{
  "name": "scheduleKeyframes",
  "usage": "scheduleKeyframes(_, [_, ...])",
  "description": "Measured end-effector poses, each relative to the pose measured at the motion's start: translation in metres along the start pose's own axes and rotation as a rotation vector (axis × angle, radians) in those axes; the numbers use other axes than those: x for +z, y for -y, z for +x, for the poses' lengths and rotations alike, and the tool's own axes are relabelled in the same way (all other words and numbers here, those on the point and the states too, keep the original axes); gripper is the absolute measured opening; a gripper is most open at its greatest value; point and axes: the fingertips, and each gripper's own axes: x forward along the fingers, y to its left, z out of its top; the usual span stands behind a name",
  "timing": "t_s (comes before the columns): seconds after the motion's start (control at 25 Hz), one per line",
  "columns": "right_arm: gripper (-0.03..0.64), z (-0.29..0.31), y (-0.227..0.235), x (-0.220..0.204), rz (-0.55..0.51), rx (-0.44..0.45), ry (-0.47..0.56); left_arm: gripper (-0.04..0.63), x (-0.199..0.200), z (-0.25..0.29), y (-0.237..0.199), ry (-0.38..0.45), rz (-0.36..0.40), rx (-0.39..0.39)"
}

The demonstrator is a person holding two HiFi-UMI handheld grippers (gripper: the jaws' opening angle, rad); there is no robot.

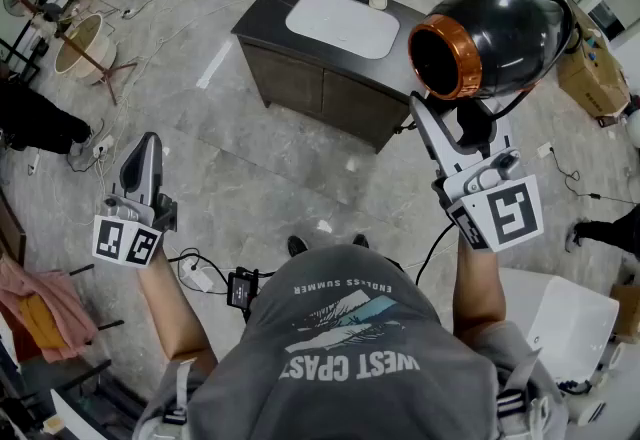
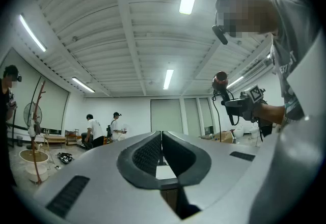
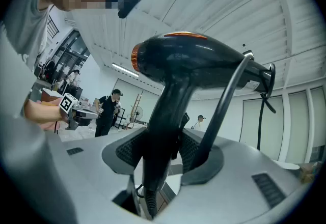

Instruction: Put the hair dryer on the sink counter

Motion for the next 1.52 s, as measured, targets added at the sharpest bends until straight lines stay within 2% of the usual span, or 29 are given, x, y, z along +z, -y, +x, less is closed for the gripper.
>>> scheduleKeyframes(0.6, [0.222,0.039,-0.016,-0.004,0.004,-0.056,-0.026,0.020,-0.010,0.011,-0.037,0.001,-0.015,-0.088])
scheduleKeyframes(0.84, [0.222,0.059,-0.010,-0.011,-0.002,-0.062,-0.048,0.020,-0.021,0.024,-0.044,-0.019,-0.039,-0.095])
scheduleKeyframes(1.16, [0.222,0.087,0.007,-0.033,-0.008,-0.037,-0.055,0.020,-0.030,0.044,-0.053,-0.042,-0.037,-0.059])
scheduleKeyframes(1.52, [0.222,0.118,0.050,-0.055,-0.003,0.001,-0.054,0.020,-0.029,0.084,-0.052,-0.054,-0.013,-0.010])
